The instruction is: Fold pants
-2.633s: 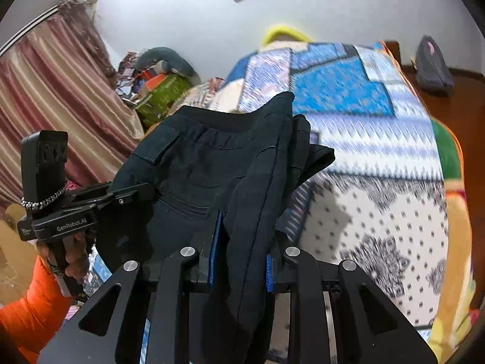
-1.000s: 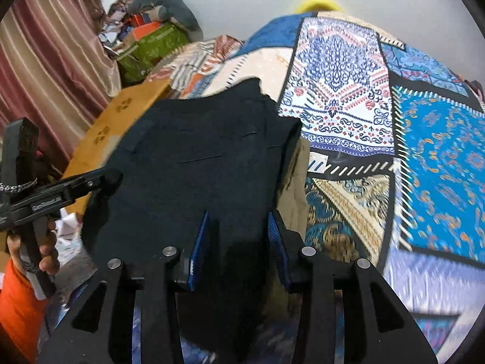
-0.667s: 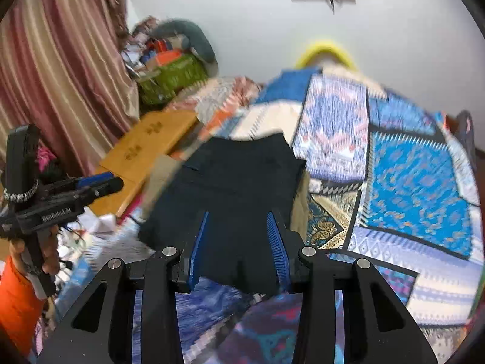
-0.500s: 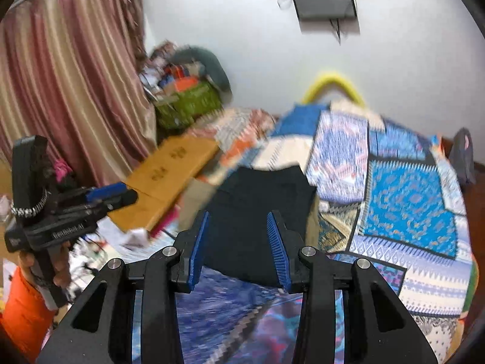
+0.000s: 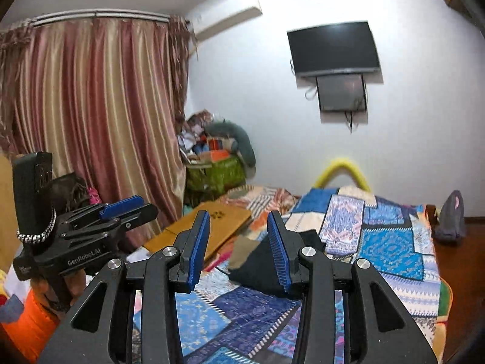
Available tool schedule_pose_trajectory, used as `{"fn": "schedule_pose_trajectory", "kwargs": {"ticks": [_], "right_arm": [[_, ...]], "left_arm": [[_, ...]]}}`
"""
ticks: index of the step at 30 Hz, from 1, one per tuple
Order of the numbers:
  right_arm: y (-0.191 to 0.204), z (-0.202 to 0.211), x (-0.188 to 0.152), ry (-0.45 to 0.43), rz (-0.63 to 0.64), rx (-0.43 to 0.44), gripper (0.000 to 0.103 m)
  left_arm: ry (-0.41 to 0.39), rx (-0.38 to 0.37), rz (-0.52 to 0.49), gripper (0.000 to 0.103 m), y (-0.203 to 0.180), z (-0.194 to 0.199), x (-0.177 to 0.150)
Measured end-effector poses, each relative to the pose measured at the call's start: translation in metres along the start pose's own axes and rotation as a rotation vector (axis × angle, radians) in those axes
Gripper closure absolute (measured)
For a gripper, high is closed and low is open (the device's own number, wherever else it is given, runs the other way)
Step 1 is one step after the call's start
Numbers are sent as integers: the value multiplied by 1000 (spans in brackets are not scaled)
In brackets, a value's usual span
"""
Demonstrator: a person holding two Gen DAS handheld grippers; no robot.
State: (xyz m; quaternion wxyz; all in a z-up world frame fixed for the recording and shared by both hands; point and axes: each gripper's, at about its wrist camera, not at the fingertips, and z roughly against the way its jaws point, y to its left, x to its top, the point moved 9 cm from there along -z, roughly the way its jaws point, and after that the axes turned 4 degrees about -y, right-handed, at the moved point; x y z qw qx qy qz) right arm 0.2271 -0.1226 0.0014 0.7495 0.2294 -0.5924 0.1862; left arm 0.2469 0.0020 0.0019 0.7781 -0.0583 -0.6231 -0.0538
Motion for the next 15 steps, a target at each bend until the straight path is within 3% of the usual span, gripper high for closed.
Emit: {"fn": "schedule_pose_trajectory", "kwargs": {"ticks": [3, 5, 8, 12, 15], "right_arm": [[10, 16, -3, -33, 28, -18, 67], [16, 28, -5, -57, 30, -21, 53], [21, 39, -9, -85, 36, -37, 38], [23, 45, -12, -97, 60, -69, 30], [20, 45, -10, -98, 55, -78, 19]], "left_arm": [[-20, -7, -6, 62, -10, 23, -3], [-27, 4, -20, 61, -15, 35, -6], [-38, 16, 5, 44, -16, 47, -11], [-62, 32, 29, 31, -14, 58, -13], [-76, 57, 35, 16, -11, 64, -16]]}}
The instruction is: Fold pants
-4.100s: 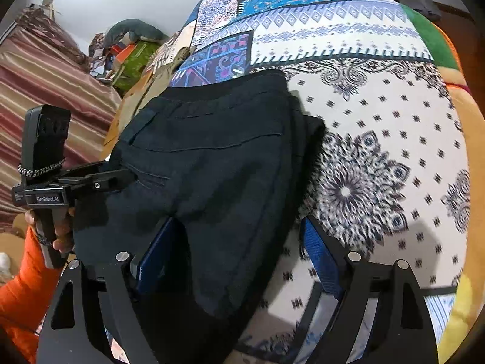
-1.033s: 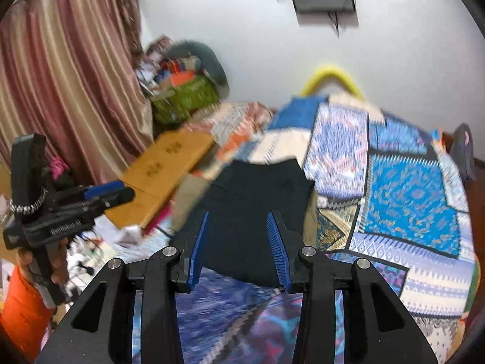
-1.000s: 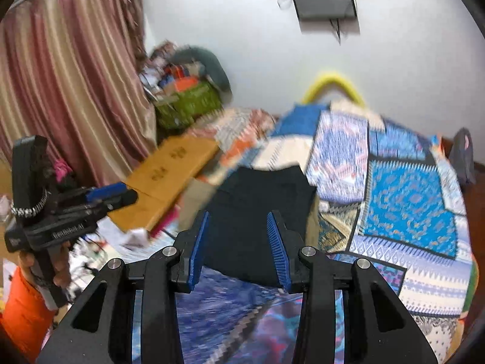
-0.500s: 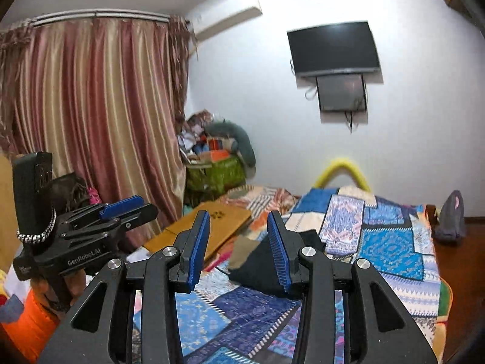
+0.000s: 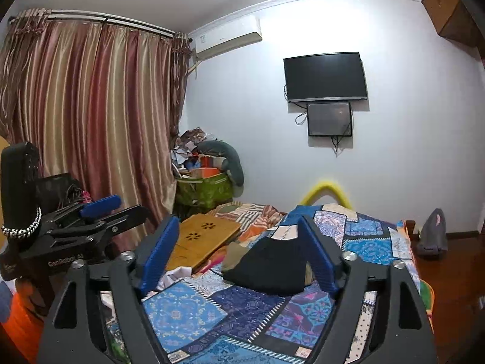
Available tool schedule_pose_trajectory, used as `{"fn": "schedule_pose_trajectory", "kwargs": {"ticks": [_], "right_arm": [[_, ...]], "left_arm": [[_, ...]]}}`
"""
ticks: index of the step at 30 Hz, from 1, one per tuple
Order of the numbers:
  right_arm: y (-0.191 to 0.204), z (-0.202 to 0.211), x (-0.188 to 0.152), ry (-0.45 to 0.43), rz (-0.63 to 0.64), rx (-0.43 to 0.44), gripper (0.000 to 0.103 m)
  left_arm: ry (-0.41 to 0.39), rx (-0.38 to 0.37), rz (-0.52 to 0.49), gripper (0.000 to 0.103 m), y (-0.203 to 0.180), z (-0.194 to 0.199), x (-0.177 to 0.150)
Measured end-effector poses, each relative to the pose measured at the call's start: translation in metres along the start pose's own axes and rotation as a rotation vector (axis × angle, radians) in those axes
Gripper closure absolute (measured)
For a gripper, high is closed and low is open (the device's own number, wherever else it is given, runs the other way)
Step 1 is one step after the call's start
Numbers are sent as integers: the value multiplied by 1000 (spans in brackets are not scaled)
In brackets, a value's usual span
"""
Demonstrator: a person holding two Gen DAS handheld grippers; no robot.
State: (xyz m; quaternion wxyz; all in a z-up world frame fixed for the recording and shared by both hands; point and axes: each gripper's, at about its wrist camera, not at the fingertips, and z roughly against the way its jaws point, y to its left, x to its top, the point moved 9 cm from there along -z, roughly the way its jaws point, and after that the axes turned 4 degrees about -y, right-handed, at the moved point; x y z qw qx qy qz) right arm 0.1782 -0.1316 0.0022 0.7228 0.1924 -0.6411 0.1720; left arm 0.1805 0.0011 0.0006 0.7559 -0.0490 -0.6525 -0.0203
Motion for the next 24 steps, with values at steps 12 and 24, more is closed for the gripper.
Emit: {"fn": "schedule_pose_trajectory", "kwargs": {"ticks": [12, 24], "right_arm": [[-3, 2, -9, 0, -4, -45, 0], [-3, 8, -13, 10, -18, -39, 0]], "left_arm": [[1, 29, -18, 5, 1, -3, -11], [-8, 36, -4, 2, 4, -2, -10]]}}
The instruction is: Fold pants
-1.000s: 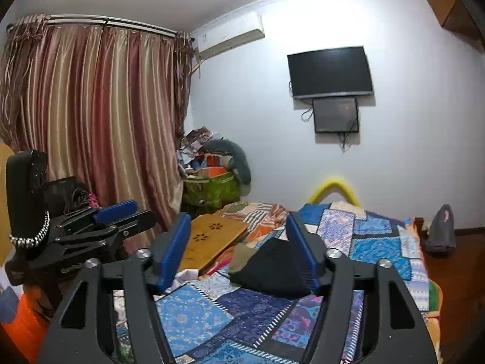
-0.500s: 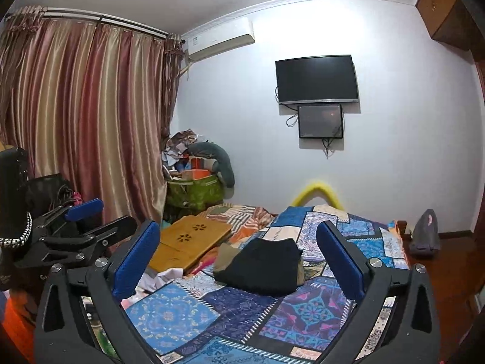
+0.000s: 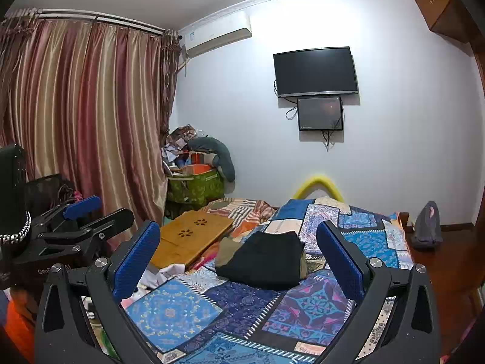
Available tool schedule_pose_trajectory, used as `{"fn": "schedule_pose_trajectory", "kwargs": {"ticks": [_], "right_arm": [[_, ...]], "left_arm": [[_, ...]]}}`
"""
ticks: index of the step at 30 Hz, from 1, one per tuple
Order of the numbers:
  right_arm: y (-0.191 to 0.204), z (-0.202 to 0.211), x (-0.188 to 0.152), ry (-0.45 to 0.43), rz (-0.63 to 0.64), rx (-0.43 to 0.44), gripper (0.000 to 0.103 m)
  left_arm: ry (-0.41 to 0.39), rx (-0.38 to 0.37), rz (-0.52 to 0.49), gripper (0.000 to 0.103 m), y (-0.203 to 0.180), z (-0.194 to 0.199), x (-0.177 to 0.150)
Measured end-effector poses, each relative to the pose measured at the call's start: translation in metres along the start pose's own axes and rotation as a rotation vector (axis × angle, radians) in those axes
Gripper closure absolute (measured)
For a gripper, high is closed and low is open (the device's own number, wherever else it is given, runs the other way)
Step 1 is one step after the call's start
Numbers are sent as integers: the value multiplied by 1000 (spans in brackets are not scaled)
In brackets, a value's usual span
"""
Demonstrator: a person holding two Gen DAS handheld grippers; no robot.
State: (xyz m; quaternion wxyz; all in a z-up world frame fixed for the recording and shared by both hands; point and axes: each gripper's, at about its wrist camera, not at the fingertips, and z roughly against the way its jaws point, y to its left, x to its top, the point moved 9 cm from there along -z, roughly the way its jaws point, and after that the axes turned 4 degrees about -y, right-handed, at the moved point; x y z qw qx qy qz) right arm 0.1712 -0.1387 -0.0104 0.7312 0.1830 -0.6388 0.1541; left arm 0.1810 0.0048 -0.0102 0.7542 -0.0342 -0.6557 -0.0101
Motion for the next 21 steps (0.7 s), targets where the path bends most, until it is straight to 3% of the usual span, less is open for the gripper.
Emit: {"fn": "schedule_pose_trajectory", "kwargs": {"ticks": [21], "right_arm": [[0, 10, 5, -9, -22, 6, 0]], "left_arm": [[-8, -25, -12, 1, -10, 4, -2]]}}
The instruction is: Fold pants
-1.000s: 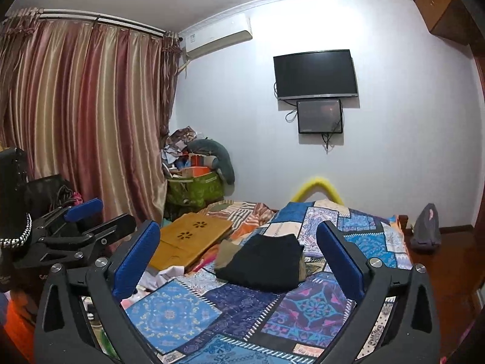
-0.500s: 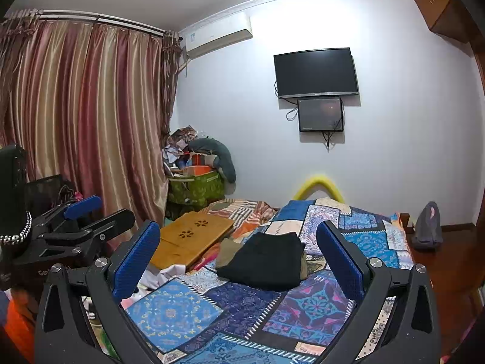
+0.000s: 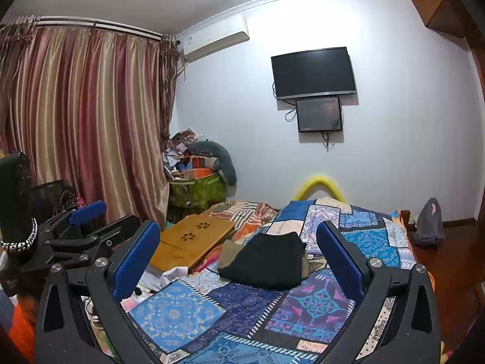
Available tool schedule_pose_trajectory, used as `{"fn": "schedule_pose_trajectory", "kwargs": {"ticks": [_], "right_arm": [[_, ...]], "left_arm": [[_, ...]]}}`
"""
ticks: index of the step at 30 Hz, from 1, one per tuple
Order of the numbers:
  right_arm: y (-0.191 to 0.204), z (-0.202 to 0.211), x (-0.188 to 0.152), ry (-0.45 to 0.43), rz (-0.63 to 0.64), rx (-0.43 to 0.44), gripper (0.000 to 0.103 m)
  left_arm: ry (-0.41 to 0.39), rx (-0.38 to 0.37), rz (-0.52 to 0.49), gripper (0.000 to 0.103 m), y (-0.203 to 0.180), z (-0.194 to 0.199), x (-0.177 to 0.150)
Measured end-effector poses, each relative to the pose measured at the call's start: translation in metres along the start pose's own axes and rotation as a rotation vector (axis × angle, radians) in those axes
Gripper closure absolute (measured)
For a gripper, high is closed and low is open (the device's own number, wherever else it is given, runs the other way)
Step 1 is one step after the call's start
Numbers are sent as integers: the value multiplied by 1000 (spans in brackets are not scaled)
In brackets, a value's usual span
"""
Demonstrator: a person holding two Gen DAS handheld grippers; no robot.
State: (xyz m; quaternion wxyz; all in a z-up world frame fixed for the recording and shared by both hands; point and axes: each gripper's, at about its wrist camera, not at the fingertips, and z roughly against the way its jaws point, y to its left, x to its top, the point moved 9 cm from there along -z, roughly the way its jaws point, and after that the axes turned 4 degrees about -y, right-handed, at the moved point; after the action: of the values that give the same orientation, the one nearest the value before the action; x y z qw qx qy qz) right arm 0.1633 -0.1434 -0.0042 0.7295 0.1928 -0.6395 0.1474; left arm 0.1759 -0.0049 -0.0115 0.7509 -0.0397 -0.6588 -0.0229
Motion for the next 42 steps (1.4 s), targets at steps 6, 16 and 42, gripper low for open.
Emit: {"fn": "schedule_pose_trajectory", "kwargs": {"ticks": [6, 16, 42], "right_arm": [[1, 2, 1, -4, 3, -8, 0], [-2, 4, 1, -3, -14, -12, 0], [-2, 6, 0, -11, -12, -23, 0]], "left_arm": [[-5, -11, -10, 1, -2, 3, -1], [-8, -21, -16, 1, -3, 4, -2], [-11, -54, 9, 1, -8, 5, 4]]}}
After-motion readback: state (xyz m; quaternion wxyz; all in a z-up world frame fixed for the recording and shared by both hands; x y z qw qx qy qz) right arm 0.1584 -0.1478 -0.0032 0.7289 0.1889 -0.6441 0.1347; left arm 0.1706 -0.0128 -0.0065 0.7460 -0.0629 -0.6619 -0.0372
